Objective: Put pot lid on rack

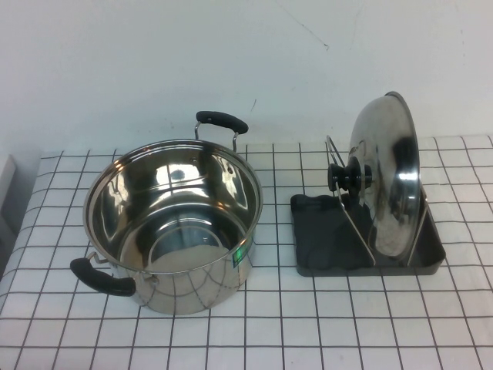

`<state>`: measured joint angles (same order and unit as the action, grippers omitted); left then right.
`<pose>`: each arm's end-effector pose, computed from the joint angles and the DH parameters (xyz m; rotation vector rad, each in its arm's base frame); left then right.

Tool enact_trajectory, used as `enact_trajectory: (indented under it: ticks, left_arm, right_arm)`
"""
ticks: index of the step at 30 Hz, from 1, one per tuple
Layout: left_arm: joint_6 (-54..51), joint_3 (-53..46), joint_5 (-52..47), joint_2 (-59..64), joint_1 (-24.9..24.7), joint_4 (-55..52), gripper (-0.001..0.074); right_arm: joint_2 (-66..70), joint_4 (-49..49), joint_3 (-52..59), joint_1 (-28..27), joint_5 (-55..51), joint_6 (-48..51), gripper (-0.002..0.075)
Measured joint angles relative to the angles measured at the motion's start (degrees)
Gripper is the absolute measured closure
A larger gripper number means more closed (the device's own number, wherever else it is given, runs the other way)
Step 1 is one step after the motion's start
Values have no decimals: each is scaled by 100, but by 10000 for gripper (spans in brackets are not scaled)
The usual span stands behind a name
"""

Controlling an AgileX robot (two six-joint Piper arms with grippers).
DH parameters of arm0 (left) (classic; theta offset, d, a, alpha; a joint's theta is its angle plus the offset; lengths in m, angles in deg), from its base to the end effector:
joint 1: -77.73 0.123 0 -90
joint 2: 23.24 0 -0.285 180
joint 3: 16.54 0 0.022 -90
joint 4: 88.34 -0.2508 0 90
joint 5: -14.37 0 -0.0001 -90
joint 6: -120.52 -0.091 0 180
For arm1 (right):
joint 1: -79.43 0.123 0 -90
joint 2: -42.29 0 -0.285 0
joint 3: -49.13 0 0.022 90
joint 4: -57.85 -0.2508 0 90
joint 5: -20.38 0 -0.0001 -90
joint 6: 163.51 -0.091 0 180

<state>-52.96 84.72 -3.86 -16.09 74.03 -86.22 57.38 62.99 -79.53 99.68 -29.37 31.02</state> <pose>0.0538 -0.0045 0.1761 -0.0685 1.8187 -0.1617 0.0279 0.0036 0.2777 -0.6200 1.9276 -0.0429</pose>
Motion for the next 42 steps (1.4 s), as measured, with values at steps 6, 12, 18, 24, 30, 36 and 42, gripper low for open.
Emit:
enact_trajectory:
  ticks: [6,12,18,24,30,36,42]
  left_arm:
    - [3,10,-12,0,-37,22,737]
    - [25,10,-53,0,-37,55,737]
    - [25,18,-67,0,-37,65,737]
    - [47,18,-71,0,-37,65,737]
    - [47,18,-80,0,-37,77,737]
    - [47,18,-84,0,-37,77,737]
    - [82,18,-84,0,-37,87,737]
  right_arm:
    - [0,0,0,0,0,0,727]
    - [0,0,0,0,0,0,727]
    - [0,0,0,0,0,0,727]
    - [0,0,0,0,0,0,727]
    - [0,52,25,0,43,0,727]
    - [-2,384,441,-63,828,-50,727]
    - [-350,277,1850,-910,2495,-427,728]
